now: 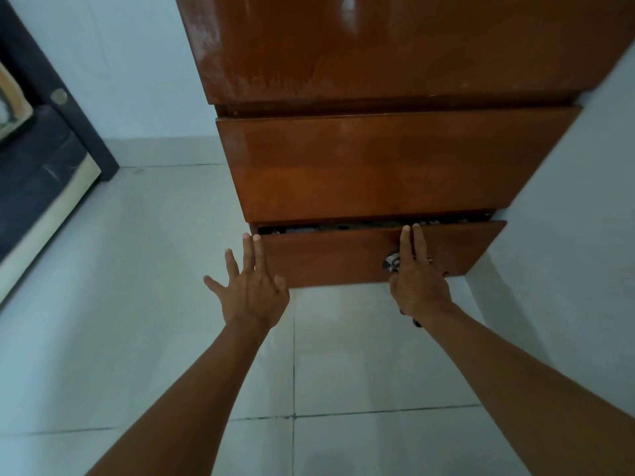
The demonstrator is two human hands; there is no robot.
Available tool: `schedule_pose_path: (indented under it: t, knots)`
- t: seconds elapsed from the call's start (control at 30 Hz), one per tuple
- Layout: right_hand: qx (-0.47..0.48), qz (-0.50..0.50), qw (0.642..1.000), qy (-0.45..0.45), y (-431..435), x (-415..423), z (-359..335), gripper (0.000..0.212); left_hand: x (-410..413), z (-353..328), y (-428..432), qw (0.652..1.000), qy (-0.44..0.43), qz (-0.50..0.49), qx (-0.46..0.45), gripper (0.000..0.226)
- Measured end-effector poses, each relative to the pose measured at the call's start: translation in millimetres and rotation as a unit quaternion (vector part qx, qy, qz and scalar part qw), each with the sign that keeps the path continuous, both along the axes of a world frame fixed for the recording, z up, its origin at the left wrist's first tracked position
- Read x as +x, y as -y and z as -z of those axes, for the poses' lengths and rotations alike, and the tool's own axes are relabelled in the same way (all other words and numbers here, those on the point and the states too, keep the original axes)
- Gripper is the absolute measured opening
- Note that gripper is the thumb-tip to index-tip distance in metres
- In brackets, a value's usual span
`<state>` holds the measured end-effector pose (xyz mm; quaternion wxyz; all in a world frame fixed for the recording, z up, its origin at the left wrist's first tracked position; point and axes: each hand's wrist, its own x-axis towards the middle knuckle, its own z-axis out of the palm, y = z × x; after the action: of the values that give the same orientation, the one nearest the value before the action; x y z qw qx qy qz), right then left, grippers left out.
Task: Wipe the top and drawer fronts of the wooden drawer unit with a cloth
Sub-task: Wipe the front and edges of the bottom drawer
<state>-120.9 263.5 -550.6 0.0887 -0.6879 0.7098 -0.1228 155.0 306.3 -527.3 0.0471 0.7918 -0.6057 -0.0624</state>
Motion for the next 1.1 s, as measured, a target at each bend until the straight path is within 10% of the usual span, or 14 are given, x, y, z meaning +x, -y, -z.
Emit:
schedule_pose_path:
  t: [1.1]
  knots:
    - [0.013,-0.044,0.998,-0.036,23.4,6.8,-4.0,0.097,20.2,-18.6,41.6,0.996,0.011,0.001,0.088,0.092]
